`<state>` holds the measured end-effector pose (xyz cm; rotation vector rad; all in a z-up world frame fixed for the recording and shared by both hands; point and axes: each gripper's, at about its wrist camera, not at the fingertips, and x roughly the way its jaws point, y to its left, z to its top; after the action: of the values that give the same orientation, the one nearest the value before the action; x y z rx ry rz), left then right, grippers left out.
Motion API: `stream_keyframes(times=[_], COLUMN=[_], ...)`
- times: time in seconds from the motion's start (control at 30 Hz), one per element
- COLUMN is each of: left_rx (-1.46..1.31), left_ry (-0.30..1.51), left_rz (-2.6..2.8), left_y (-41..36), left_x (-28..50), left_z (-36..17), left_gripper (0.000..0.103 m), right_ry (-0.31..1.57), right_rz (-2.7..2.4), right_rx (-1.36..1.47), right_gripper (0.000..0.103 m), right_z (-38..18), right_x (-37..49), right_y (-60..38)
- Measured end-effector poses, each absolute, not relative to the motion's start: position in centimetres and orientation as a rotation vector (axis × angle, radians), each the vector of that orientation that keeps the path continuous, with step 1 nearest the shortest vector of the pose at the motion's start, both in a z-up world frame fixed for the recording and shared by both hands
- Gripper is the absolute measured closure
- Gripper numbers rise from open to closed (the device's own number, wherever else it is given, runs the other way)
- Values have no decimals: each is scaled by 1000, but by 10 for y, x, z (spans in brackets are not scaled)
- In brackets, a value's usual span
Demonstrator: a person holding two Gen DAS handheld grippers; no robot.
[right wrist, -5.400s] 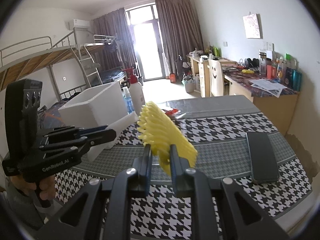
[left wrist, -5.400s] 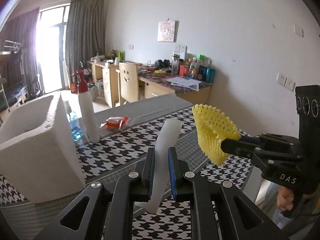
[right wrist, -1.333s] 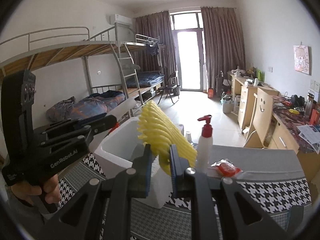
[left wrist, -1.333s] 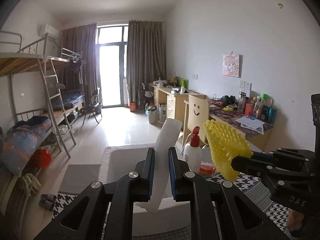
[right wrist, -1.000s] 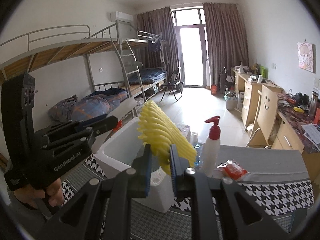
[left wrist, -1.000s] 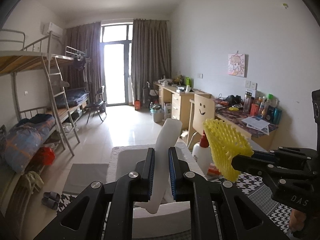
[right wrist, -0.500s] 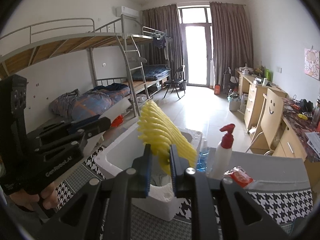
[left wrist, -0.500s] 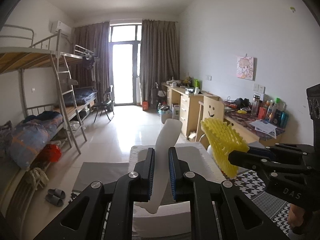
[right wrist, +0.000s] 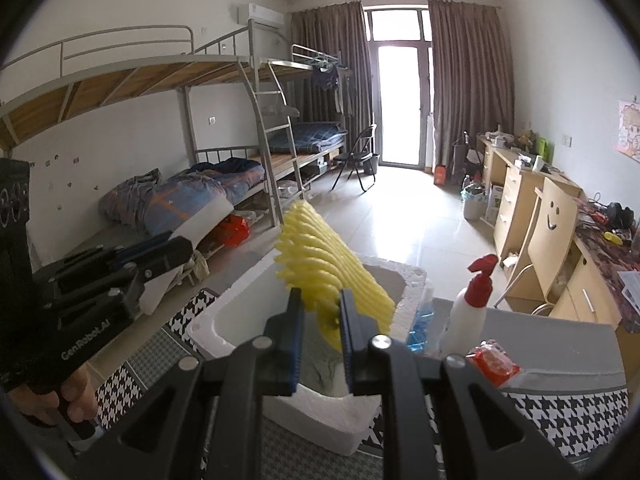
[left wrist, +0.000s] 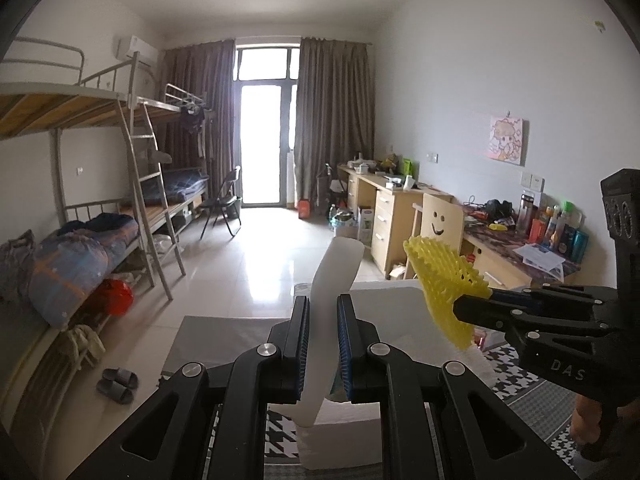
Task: Organize soft objects
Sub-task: 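Lower the sponge into the box and open the right tool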
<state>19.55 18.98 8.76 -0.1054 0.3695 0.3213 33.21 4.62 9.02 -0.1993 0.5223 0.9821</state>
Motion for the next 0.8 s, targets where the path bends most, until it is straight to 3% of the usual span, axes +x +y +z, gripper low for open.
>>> stream_keyframes(times=[0.7,0.73,0.8], left_rx=[-114,-113,-113], left_ry=[391,390,391], left_rz=[339,337,337], left_y=[201,202,202], left_x=[191,191,192], left_z=[79,80,79], left_gripper=[88,88,88], right_ry=[606,615,627], right_rz=[987,983,972], right_rx=[-234,-235,-242], right_gripper=[82,82,68], right_z=[68,67,64], right_x=[352,354,357], right_y=[80,80,81])
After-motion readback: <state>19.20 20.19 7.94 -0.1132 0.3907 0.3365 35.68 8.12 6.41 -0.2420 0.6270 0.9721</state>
